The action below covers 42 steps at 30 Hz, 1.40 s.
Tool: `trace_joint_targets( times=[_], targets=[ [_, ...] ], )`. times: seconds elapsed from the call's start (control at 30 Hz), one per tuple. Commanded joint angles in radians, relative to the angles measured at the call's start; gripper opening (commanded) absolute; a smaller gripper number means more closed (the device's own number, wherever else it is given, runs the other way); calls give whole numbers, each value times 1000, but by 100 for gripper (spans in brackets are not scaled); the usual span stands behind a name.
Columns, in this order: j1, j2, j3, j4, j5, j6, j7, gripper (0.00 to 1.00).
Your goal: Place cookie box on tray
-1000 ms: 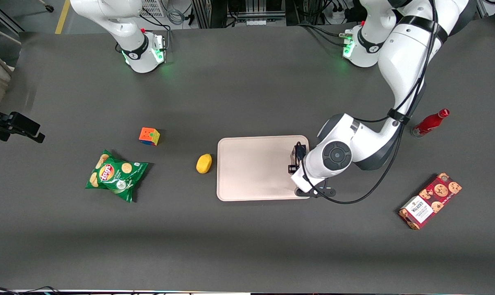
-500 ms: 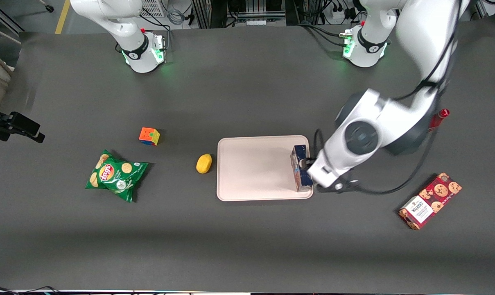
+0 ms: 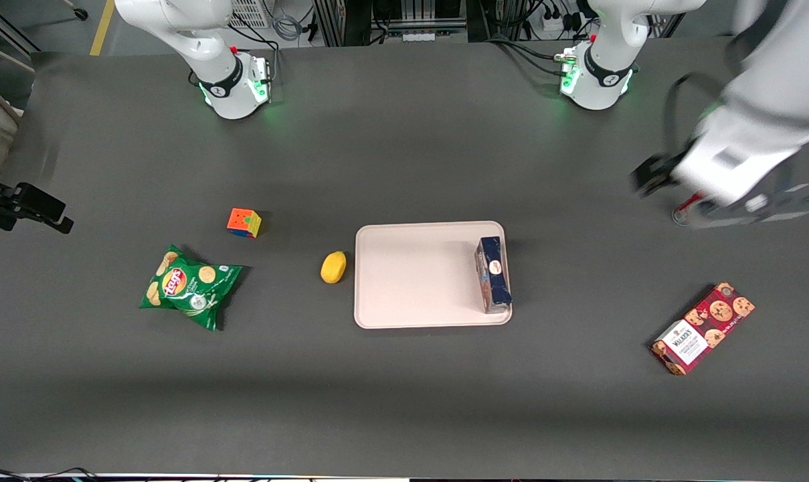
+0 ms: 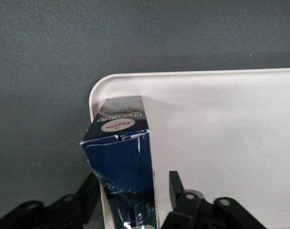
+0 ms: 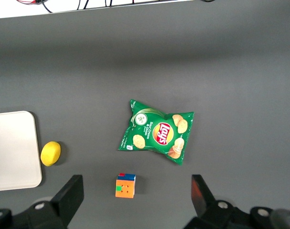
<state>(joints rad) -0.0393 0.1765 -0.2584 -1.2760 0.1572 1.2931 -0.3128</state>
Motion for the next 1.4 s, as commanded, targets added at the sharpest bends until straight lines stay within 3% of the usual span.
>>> trace_joint_targets(
  times=[0.0,0.2,0.57,1.37],
  targets=[
    [-8,-83,143,-17,-74,-87,230,100],
    [-8,-221,290,-202,-120,-29,441,100],
    [-8,-483,314,-755,-122,416,455,100],
    [-5,-482,317,-741,-123,436,465,100]
  ],
)
